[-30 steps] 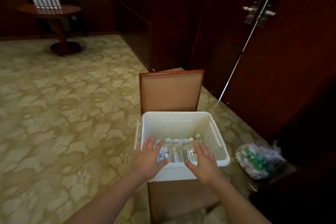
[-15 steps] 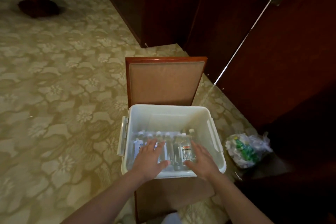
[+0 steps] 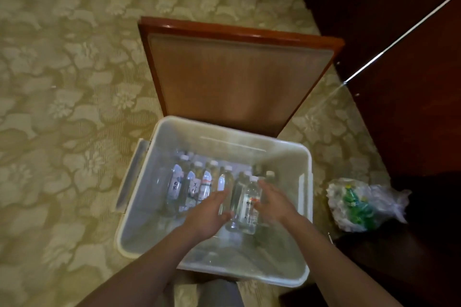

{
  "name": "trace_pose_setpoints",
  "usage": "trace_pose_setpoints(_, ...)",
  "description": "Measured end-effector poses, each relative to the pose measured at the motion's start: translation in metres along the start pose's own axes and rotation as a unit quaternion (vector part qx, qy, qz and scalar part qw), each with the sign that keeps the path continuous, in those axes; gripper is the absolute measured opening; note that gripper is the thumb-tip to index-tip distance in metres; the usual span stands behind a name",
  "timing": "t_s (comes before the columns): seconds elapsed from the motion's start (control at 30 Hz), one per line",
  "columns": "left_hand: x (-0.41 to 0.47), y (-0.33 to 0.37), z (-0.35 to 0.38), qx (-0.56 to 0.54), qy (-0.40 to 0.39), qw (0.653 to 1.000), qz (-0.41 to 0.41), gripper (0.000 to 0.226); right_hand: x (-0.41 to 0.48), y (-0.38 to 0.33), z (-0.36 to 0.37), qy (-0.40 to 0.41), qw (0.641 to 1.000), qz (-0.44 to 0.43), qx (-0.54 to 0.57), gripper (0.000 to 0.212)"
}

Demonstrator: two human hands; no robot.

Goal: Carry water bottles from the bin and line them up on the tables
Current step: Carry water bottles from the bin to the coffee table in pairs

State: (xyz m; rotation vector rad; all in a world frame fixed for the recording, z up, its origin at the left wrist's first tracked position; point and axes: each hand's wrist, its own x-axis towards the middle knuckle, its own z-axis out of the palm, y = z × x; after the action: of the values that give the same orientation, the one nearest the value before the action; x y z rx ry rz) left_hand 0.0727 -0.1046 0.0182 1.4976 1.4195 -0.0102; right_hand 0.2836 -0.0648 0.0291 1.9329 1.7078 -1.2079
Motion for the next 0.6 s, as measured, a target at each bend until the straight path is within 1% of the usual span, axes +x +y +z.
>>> trace_pose_setpoints(0.13,0.035,-0.007,0.026,-0.079,-0.022,0.996,-0.043,0.062,0.049,0.006,-0.001,-0.024,0.999,-0.015,-0.028,0.064)
trace_pose_setpoints(0.23,0.057,-0.014,0.044,-0.099,-0.042,0.993,-0.058,0.059,0.081,0.008,-0.001,-0.039,0.997,-0.030,-0.057,0.052)
trace_pose_setpoints(0.33,0.076,-0.021,0.058,-0.114,-0.066,0.989,-0.070,0.057,0.104,0.011,-0.004,-0.049,0.993,-0.026,-0.100,0.043)
trace_pose_setpoints(0.43,0.092,-0.024,0.068,-0.143,-0.070,0.984,-0.084,0.059,0.124,0.014,-0.005,-0.052,0.990,-0.019,-0.132,0.041)
trace_pose_setpoints(0.6,0.111,-0.024,0.079,-0.193,-0.080,0.972,-0.111,0.061,0.145,0.021,0.004,-0.082,0.987,-0.024,-0.135,0.038)
